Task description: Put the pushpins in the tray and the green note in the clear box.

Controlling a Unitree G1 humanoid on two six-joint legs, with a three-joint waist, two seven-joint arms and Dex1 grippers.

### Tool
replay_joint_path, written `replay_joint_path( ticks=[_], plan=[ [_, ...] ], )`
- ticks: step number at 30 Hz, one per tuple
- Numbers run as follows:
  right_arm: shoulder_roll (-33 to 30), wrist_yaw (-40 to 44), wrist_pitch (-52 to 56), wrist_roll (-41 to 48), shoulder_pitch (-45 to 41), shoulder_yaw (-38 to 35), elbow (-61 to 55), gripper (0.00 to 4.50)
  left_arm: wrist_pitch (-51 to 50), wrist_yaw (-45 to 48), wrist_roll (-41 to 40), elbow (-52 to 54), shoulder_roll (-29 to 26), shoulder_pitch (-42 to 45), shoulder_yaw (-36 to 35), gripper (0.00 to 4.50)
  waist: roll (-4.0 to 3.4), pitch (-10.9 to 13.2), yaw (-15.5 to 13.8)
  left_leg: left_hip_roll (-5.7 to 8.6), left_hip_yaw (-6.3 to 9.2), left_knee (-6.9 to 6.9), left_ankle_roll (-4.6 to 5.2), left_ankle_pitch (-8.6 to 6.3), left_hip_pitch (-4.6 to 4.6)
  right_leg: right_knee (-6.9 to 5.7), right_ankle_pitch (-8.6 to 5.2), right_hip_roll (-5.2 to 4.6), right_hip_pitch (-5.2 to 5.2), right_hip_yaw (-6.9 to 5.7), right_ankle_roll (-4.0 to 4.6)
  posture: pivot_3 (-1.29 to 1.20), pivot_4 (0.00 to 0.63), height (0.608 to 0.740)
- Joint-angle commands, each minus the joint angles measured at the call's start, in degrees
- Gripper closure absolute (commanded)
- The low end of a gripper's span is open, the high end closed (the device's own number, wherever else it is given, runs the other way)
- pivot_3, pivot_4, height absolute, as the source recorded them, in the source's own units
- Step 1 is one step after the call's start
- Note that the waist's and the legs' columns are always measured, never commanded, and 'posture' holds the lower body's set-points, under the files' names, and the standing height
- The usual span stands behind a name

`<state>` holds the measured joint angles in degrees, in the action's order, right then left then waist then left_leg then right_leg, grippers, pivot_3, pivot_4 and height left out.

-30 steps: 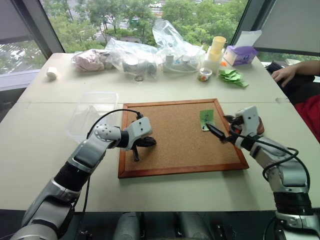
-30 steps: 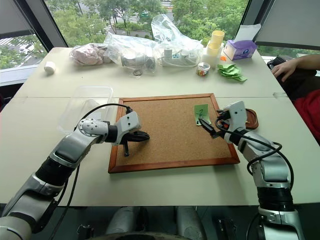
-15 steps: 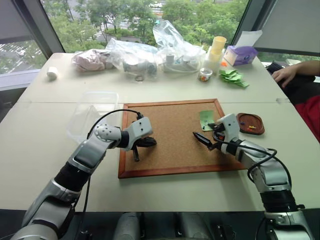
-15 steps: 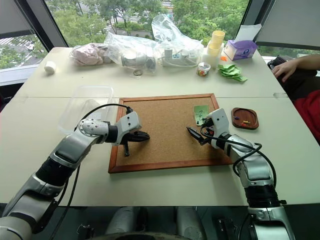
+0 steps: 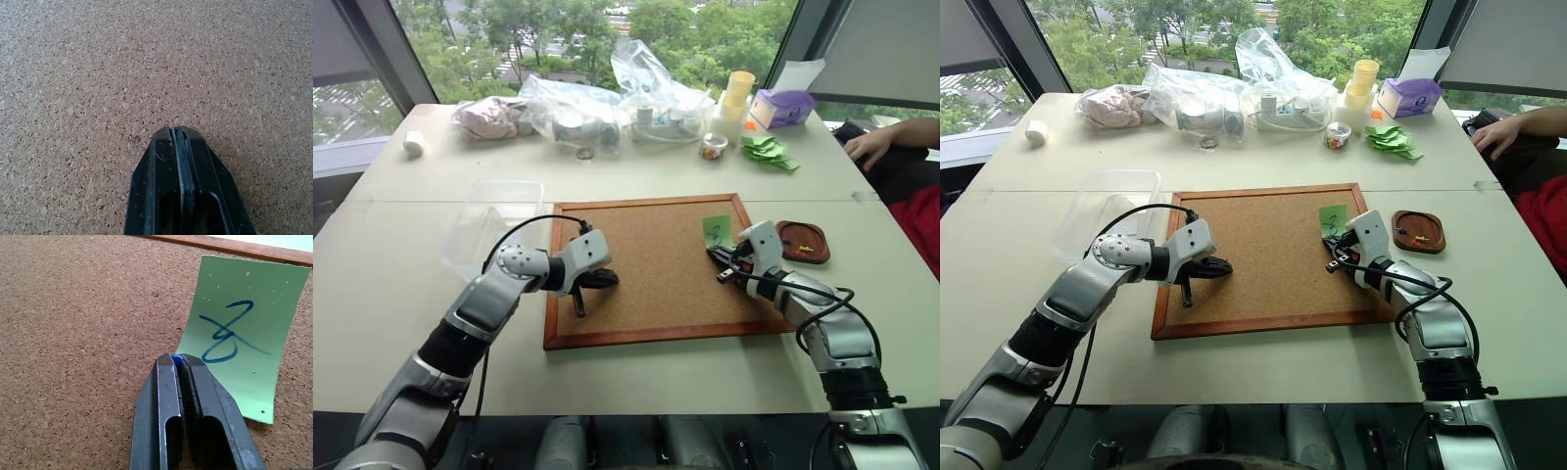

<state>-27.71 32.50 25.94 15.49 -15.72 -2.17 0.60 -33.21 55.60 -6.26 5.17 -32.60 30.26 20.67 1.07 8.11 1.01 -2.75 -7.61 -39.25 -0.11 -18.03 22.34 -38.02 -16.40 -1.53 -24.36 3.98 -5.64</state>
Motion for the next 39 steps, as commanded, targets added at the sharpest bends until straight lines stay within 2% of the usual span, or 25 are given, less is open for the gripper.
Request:
replay_joint_path(
  ticks=[1, 9, 11, 14, 18, 21, 22, 26, 33, 39],
  plan=[
    [0.80, -1.39, -4.05, 0.96, -1.98, -3.26, -5.11, 4.43, -0.40, 0.31, 0.32, 0.36, -0.32, -0.69, 0.36, 4.50, -0.02, 0.01, 0.09, 0.00, -0.01, 0.00, 0.00, 0.00, 0.00, 0.00, 0.00, 0.00, 0.00, 0.00, 0.00, 0.00, 0.150, 0.738],
    [-0.37, -1.97, -0.35, 3.88, -3.80, -6.02, -14.03, 4.43, -0.27, 0.90, 0.29, 0.55, -0.70, -1.16, 0.63, 4.50, -0.01, 0.01, -0.01, -0.02, 0.02, 0.01, -0.02, 0.01, 0.00, 0.00, 0.00, 0.00, -0.01, -0.01, 0.00, 0.00, 0.150, 0.738],
    [-1.02, -1.25, 0.72, 4.07, -3.37, -5.29, -15.72, 4.43, -1.46, 1.25, -2.57, 1.20, 0.76, -0.77, -1.32, 4.50, -0.01, 0.01, -0.01, -0.01, 0.01, 0.01, -0.01, 0.00, 0.01, 0.01, 0.00, -0.01, -0.01, -0.01, 0.00, 0.00, 0.150, 0.738],
    [-2.13, 0.04, 1.57, 3.99, -2.67, -4.20, -17.96, 4.50, -7.80, 0.93, -11.04, 3.54, 4.27, 1.26, -8.25, 3.56, -0.01, 0.03, -0.05, -0.01, 0.01, 0.01, 0.00, 0.00, 0.06, 0.00, 0.00, -0.02, -0.05, -0.01, 0.00, 0.00, 0.150, 0.738],
    [-4.07, 1.64, 1.45, 3.26, -2.50, -3.44, -19.45, 4.50, -15.65, -0.75, -22.48, 3.71, 6.70, 6.53, -19.88, 1.76, 0.03, 0.07, -0.03, -0.01, 0.05, -0.01, 0.02, -0.01, 0.10, 0.00, 0.00, -0.02, -0.08, -0.02, 0.00, 0.00, 0.150, 0.738],
    [-5.51, 2.75, 0.75, 2.72, -2.73, -2.72, -19.87, 4.50, -19.60, -3.78, -27.99, 1.60, 8.99, 10.52, -25.28, 0.23, 0.03, 0.07, -0.02, 0.01, 0.06, -0.02, 0.03, -0.02, 0.10, 0.00, 0.00, -0.02, -0.07, -0.04, -0.01, 0.00, 0.150, 0.738],
    [-5.79, 3.00, 0.47, 2.56, -2.86, -2.49, -19.89, 4.50, -20.39, -5.10, -28.75, 0.55, 10.00, 11.59, -26.13, 0.03, 0.04, 0.06, -0.02, 0.01, 0.06, -0.02, 0.02, -0.01, 0.10, 0.00, 0.00, -0.03, -0.07, -0.04, -0.01, 0.00, 0.150, 0.738],
    [-6.27, 3.72, -0.33, 1.77, -3.73, -1.51, -20.20, 4.50, -20.95, -12.56, -29.90, -5.95, 16.76, 16.42, -28.45, 0.03, 0.04, 0.07, -0.20, 0.02, 0.07, -0.03, -0.02, 0.01, 0.09, 0.01, 0.01, -0.03, -0.04, -0.04, -0.02, 0.00, 0.150, 0.738],
    [-5.89, 3.71, -0.64, 0.88, -5.47, -0.01, -20.72, 4.50, -15.24, -11.72, -27.43, -18.34, 24.62, 21.75, -23.69, 0.03, 0.06, 0.08, -0.08, 0.07, 0.08, -0.04, -0.03, 0.02, 0.11, 0.03, 0.01, -0.01, -0.03, -0.04, -0.02, 0.00, 0.150, 0.738],
    [-5.70, 3.28, -0.52, 0.41, -5.74, 0.52, -21.70, 4.50, -8.92, -10.39, -25.26, -30.16, 28.71, 26.28, -22.60, 0.03, 0.07, 0.08, -0.04, 0.15, 0.05, -0.04, -0.05, 0.03, 0.10, 0.03, 0.01, 0.01, -0.05, -0.03, -0.01, 0.00, 0.150, 0.738]
  ],
)
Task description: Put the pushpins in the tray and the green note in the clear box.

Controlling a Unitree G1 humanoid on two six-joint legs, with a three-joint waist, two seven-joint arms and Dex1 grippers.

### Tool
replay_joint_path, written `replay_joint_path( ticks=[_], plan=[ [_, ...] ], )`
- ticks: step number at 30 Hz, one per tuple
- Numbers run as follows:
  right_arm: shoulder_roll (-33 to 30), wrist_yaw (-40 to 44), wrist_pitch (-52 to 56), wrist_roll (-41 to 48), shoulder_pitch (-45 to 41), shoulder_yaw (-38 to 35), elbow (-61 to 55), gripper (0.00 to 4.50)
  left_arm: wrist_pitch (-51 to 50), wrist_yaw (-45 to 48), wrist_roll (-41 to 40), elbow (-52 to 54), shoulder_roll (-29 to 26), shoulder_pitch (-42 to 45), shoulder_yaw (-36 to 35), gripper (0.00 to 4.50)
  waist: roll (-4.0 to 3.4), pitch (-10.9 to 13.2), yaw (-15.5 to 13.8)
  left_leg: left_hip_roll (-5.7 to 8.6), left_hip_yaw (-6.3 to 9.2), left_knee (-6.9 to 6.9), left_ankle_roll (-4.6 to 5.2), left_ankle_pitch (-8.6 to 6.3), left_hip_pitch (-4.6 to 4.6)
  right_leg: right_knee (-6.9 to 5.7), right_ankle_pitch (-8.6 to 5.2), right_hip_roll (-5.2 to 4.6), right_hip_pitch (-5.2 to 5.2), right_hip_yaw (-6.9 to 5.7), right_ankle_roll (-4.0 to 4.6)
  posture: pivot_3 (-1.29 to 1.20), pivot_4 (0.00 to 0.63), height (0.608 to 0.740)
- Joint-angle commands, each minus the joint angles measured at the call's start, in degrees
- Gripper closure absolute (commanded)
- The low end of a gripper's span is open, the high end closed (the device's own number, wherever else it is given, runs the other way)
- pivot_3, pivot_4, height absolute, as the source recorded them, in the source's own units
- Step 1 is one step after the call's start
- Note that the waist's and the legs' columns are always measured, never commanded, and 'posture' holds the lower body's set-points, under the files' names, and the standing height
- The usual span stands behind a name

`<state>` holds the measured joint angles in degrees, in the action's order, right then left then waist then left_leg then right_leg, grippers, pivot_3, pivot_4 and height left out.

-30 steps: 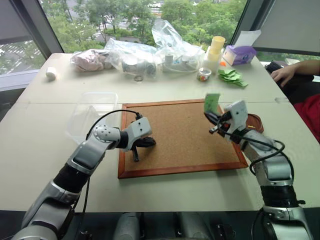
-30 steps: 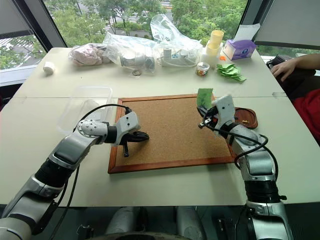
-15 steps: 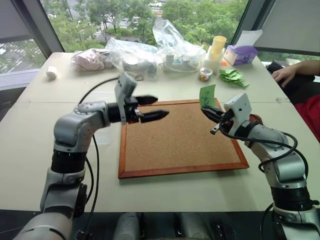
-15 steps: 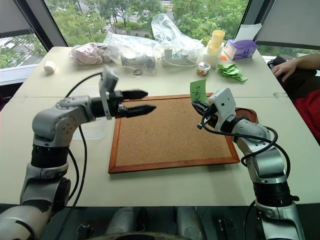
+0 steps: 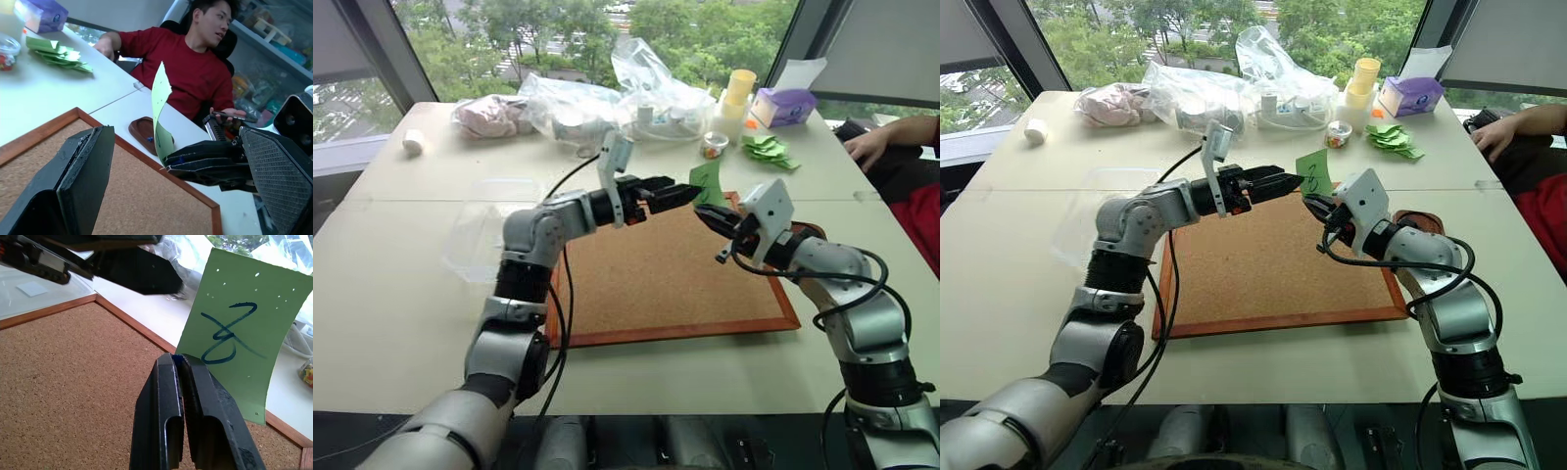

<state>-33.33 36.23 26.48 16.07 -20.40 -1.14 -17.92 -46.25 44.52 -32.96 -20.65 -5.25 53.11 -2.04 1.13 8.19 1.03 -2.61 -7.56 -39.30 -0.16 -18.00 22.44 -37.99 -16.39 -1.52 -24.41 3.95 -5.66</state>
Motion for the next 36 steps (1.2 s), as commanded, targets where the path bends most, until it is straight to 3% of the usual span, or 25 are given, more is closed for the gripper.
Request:
replay_joint_path(
  ticks=[1, 5, 7, 15, 29, 36],
  plan=[
    [-0.04, -0.57, -1.01, -0.26, -1.06, -0.44, -3.55, 4.50, 5.44, 0.74, 1.87, -6.98, 2.15, 4.43, 0.06, 0.03, 0.00, 0.00, -0.08, 0.00, 0.01, 0.00, 0.00, 0.00, 0.00, 0.00, 0.00, 0.00, 0.00, 0.00, 0.00, 0.00, 0.150, 0.738],
    [0.18, -1.20, -0.56, -0.50, -1.00, 0.09, -5.00, 4.50, 9.29, 0.70, 2.38, -16.84, 4.78, 8.78, -1.77, 0.03, 0.01, 0.01, -0.19, 0.07, 0.01, 0.00, 0.01, -0.01, 0.03, 0.03, 0.00, -0.02, 0.00, 0.00, 0.00, 0.00, 0.150, 0.738],
    [0.16, -1.46, -0.47, -0.72, -0.84, 0.33, -5.74, 4.50, 10.96, 1.90, 3.21, -20.63, 5.44, 10.22, -1.55, 0.55, 0.02, 0.01, -0.19, 0.08, 0.03, 0.00, 0.02, -0.01, 0.04, 0.05, 0.00, -0.01, 0.00, 0.00, 0.00, 0.00, 0.150, 0.738],
    [0.18, -1.95, -0.17, -1.28, -0.43, 0.37, -7.44, 4.50, 13.53, 3.65, 4.54, -26.21, 6.64, 12.73, -2.10, 4.42, 0.03, 0.02, -0.08, 0.08, 0.04, 0.03, 0.02, -0.01, 0.05, 0.06, 0.00, 0.00, -0.03, 0.00, 0.00, 0.00, 0.150, 0.738],
    [3.51, -5.70, 1.07, 1.34, -0.08, -2.70, -8.80, 4.50, 18.72, 4.24, 9.40, -27.33, 5.02, 11.10, -1.37, 4.47, 0.03, 0.02, -0.12, 0.07, 0.04, 0.04, 0.01, -0.01, 0.05, 0.05, 0.00, -0.01, -0.03, 0.00, 0.00, 0.00, 0.150, 0.738],
    [4.82, -7.87, 6.73, 6.85, 0.56, -6.80, -9.43, 4.50, 16.52, 3.92, 9.39, -21.11, 3.46, 9.31, -1.07, 4.47, 0.03, 0.02, -0.17, 0.06, 0.03, 0.04, 0.02, -0.01, 0.07, 0.05, 0.00, -0.02, -0.03, 0.00, 0.00, 0.00, 0.150, 0.738]
  ],
)
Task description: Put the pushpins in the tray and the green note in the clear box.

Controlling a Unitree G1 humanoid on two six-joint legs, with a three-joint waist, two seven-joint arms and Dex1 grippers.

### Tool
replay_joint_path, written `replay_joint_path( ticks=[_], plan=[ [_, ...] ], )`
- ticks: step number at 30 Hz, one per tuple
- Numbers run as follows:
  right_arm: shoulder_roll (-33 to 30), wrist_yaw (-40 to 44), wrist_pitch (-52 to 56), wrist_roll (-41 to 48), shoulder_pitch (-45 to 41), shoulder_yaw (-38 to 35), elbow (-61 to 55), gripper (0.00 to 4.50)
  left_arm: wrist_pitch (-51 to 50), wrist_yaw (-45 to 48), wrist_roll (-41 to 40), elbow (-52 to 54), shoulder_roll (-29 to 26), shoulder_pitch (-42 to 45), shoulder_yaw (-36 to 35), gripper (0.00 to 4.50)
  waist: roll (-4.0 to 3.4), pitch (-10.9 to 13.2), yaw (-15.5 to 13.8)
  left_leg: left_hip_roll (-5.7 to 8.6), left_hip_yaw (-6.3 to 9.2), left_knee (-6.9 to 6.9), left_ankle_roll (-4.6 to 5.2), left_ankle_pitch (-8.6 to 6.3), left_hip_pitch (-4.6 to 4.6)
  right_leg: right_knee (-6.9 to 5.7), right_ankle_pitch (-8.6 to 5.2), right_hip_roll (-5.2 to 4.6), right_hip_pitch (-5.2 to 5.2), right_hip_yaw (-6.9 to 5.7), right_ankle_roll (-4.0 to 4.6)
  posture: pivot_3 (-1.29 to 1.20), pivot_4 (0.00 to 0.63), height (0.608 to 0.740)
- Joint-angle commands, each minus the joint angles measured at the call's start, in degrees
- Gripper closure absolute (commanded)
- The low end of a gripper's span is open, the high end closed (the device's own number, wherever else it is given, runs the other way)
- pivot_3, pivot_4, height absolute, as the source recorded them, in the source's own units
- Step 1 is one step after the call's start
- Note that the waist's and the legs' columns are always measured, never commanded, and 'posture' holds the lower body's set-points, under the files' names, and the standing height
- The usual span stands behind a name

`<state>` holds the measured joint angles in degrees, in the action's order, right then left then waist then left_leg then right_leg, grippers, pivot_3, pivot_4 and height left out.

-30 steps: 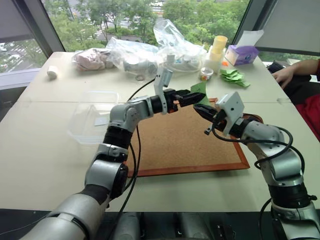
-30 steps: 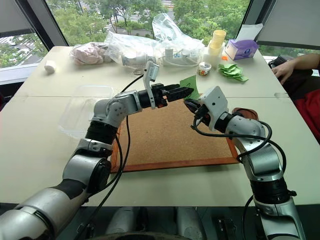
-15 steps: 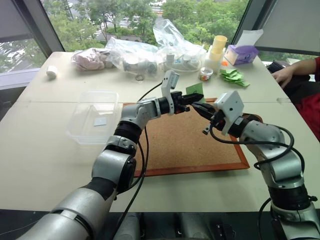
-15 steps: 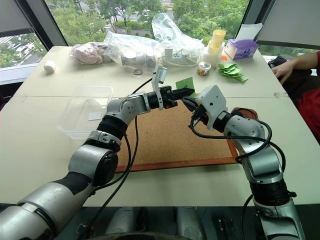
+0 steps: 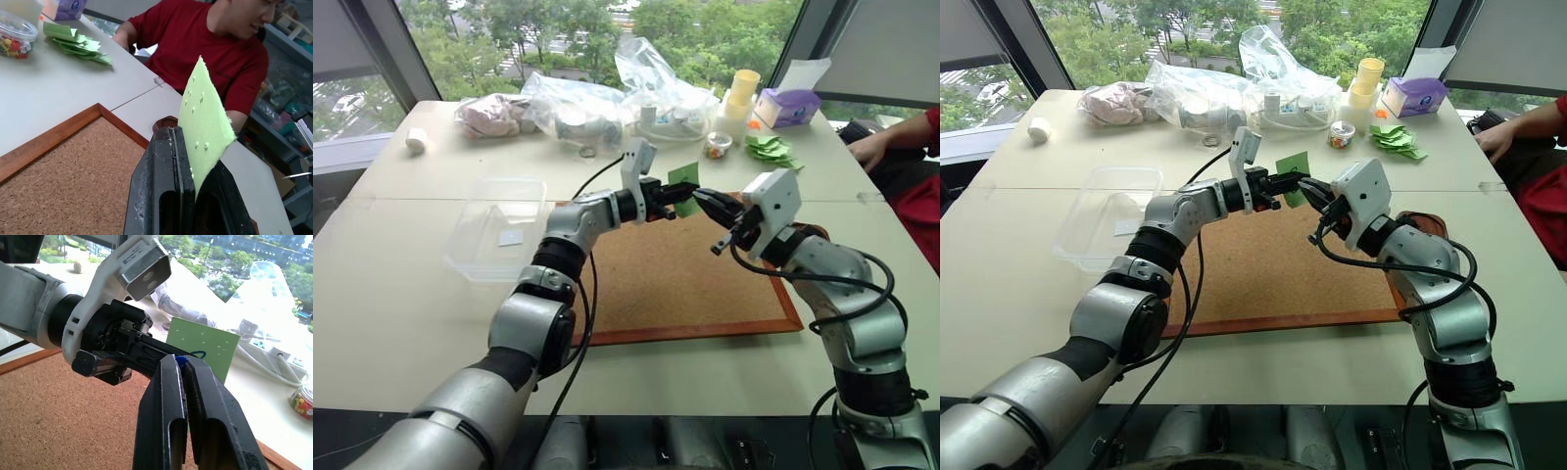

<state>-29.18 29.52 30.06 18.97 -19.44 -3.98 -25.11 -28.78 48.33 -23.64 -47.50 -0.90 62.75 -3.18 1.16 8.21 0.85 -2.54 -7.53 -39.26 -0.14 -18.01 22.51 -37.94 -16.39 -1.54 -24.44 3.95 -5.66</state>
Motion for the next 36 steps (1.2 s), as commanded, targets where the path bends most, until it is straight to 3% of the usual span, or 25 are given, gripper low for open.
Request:
replay_joint_path(
  ticks=[1, 8, 15, 17, 21, 26, 36],
  plan=[
    [0.52, -1.22, 5.03, 5.54, -0.57, -5.13, -2.16, 4.50, -1.52, -0.06, 0.67, 7.90, -1.62, -0.98, 0.91, 4.47, 0.00, 0.00, 0.03, -0.02, 0.01, 0.00, 0.00, 0.00, 0.00, 0.00, 0.00, 0.01, 0.00, 0.00, 0.00, 0.00, 0.150, 0.738],
    [-6.27, 5.39, 19.62, 18.78, 1.13, -10.56, -2.39, 4.50, -12.25, -6.18, 7.54, 34.13, -13.31, -7.27, 7.19, 4.47, -0.01, 0.00, 0.26, -0.20, 0.00, 0.03, 0.00, 0.00, -0.01, -0.03, 0.00, 0.01, -0.01, 0.01, 0.00, 0.00, 0.150, 0.738],
    [-11.14, 13.26, 24.34, 28.01, 0.51, -8.33, -4.35, 4.50, -27.71, -18.54, 13.54, 52.79, -26.80, -11.12, 3.38, 4.47, -0.01, 0.01, 0.09, -0.21, 0.00, 0.03, 0.05, -0.03, -0.03, -0.06, 0.00, -0.02, -0.01, 0.02, 0.00, 0.00, 0.150, 0.738],
    [-11.05, 14.55, 24.17, 28.71, -0.36, -6.53, -4.55, 4.50, -32.79, -21.19, 13.48, 56.01, -28.22, -11.63, 1.45, 4.47, 0.00, 0.02, 0.08, -0.21, 0.01, 0.02, 0.09, -0.05, -0.03, -0.06, 0.00, -0.02, -0.01, 0.02, 0.00, 0.00, 0.150, 0.738],
    [-9.50, 13.46, 21.57, 25.89, -2.30, -4.34, -0.67, 4.50, -40.97, -18.43, 6.47, 63.93, -27.68, -13.38, -0.75, 4.47, 0.04, 0.04, -0.19, -0.19, 0.02, 0.02, 0.07, -0.04, -0.01, -0.06, 0.00, -0.04, -0.01, -0.01, 0.00, 0.00, 0.150, 0.738],
    [-10.22, 7.81, 13.33, 16.08, -2.40, -6.15, 7.57, 4.50, -48.31, -12.75, -4.20, 73.38, -27.09, -17.01, -1.68, 4.47, 0.10, 0.05, -0.15, -0.13, 0.00, -0.01, 0.05, -0.03, 0.01, -0.04, 0.00, -0.14, 0.00, -0.01, 0.00, 0.00, 0.150, 0.738],
    [-12.65, -7.84, 15.34, 4.06, -0.36, -13.79, 18.84, 4.50, -42.45, -0.11, -13.40, 76.63, -37.70, -19.08, 3.92, 4.47, 0.10, 0.08, 0.29, -0.21, -0.04, 0.05, -0.10, 0.05, -0.07, -0.07, 0.00, -0.06, -0.03, 0.03, 0.01, 0.00, 0.150, 0.738]
  ],
)
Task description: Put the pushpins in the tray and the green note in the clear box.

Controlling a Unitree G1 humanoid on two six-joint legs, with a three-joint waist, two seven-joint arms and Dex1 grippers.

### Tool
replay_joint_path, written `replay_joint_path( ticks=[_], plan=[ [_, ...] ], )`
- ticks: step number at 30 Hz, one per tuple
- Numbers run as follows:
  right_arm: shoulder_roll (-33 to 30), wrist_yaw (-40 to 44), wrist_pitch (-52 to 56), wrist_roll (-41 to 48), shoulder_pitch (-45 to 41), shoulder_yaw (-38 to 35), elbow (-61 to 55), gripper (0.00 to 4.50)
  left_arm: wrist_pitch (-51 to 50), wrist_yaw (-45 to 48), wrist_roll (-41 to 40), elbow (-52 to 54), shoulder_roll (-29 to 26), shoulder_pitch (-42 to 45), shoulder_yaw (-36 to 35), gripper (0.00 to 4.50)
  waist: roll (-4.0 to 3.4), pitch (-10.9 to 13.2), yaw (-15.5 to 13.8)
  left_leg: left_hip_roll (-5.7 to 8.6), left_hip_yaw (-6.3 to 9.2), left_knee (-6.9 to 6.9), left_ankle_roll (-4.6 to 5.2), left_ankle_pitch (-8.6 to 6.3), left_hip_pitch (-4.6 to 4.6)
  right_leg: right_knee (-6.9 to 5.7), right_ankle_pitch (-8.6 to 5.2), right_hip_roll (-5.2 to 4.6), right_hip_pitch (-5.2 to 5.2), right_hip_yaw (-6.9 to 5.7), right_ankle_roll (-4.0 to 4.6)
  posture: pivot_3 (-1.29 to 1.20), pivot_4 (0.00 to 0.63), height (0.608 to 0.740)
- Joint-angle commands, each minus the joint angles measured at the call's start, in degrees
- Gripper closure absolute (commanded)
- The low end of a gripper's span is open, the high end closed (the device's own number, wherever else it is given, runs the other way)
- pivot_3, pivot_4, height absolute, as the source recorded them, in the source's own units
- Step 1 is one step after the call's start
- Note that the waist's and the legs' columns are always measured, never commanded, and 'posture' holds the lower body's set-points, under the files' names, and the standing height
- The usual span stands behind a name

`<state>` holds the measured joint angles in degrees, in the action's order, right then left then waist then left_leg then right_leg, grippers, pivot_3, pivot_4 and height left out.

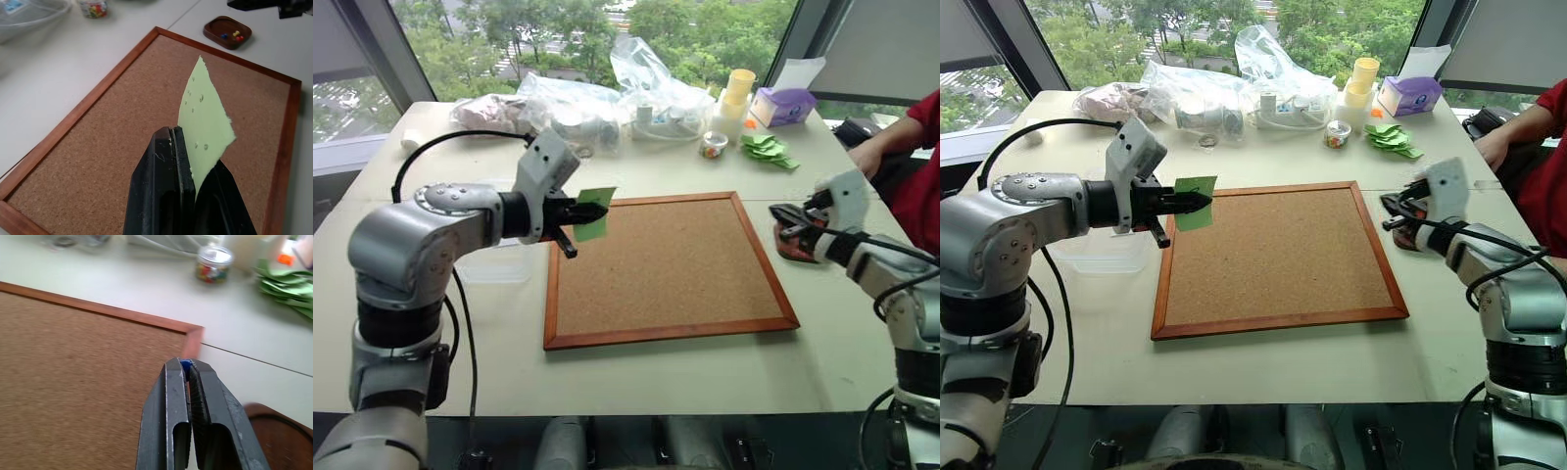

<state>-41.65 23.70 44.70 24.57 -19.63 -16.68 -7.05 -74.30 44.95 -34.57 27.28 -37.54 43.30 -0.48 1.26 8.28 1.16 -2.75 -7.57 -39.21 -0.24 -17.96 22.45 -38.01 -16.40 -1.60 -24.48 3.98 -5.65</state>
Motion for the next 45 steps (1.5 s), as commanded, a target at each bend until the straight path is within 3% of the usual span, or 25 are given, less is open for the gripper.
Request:
replay_joint_path(
  ticks=[1, 12, 16, 21, 22, 31, 34, 39, 45],
  plan=[
    [0.32, -2.45, 0.45, -2.34, -0.43, -0.54, 2.27, 4.50, 4.38, 3.91, -2.30, 1.39, -1.41, 0.31, 2.24, 4.47, 0.00, 0.00, -0.03, 0.00, 0.00, -0.01, 0.00, 0.00, 0.00, 0.00, 0.00, 0.00, 0.00, 0.00, 0.00, 0.00, 0.150, 0.738],
    [2.14, -4.53, -6.57, -9.69, -6.46, 2.80, 21.12, 4.50, 15.89, 7.64, 2.63, -3.24, -3.66, -0.15, 11.42, 4.47, -0.06, 0.04, 0.02, 0.03, -0.05, -0.01, 0.00, 0.00, -0.02, 0.01, 0.00, 0.05, 0.01, 0.04, 0.00, 0.00, 0.150, 0.738],
    [2.36, -4.15, -8.55, -10.09, -6.86, 2.00, 22.73, 3.11, 16.49, 7.82, 2.80, -3.38, -4.11, -0.42, 11.61, 4.50, -0.06, 0.04, 0.00, 0.03, -0.05, -0.01, 0.00, 0.00, -0.02, 0.01, 0.00, 0.06, 0.01, 0.04, 0.00, 0.00, 0.150, 0.738],
    [2.45, -4.88, -8.52, -10.04, -7.01, 1.09, 22.14, 0.41, 17.13, 7.76, 3.45, -4.09, -4.15, -0.42, 12.03, 4.50, -0.07, 0.04, 0.00, 0.02, -0.04, -0.01, 0.00, 0.00, -0.02, 0.01, 0.00, 0.06, 0.01, 0.05, 0.00, 0.00, 0.150, 0.738],
    [2.54, -5.08, -8.47, -10.02, -6.94, 0.90, 21.97, 0.05, 17.31, 7.70, 3.54, -4.21, -4.10, -0.44, 12.16, 4.50, -0.07, 0.04, 0.00, 0.02, -0.04, -0.01, 0.00, 0.00, -0.02, 0.01, 0.00, 0.06, 0.01, 0.05, 0.00, 0.00, 0.150, 0.738],
    [3.76, -5.59, -11.10, -6.57, -7.82, -4.08, 17.98, 0.05, 19.92, 6.36, 5.64, -6.34, -3.62, -0.73, 11.82, 4.50, -0.09, 0.05, -0.01, 0.02, -0.05, -0.01, 0.00, 0.00, -0.02, 0.01, 0.00, 0.06, 0.01, 0.05, 0.00, 0.00, 0.150, 0.738],
    [2.81, 3.82, -10.85, -2.49, -5.10, -0.54, 6.67, 0.05, 18.90, 3.85, 5.62, -9.12, -3.48, 0.04, 8.04, 4.50, -0.24, 0.14, 0.12, 0.01, -0.05, -0.01, 0.00, 0.00, -0.02, 0.00, 0.00, 0.07, 0.01, 0.05, -0.01, 0.00, 0.150, 0.738],
    [1.73, 16.18, -4.40, 9.03, -2.00, 5.34, -12.60, 0.05, 11.56, -12.25, 9.71, -18.26, -0.89, 3.52, -2.49, 4.50, -0.23, 0.15, 0.00, -0.07, 0.05, -0.01, 0.00, 0.00, -0.03, -0.03, 0.00, 0.19, 0.01, 0.01, -0.01, 0.00, 0.150, 0.738],
    [-0.33, 23.24, 1.35, 15.41, -5.82, 12.36, -20.89, 0.05, 0.96, -25.49, 15.27, -18.75, -0.77, 1.03, -8.85, 4.50, -0.17, 0.17, -0.23, 0.01, 0.03, -0.03, 0.06, -0.03, 0.01, -0.04, 0.01, 0.03, 0.01, 0.00, -0.01, 0.00, 0.150, 0.738]
  ],
)
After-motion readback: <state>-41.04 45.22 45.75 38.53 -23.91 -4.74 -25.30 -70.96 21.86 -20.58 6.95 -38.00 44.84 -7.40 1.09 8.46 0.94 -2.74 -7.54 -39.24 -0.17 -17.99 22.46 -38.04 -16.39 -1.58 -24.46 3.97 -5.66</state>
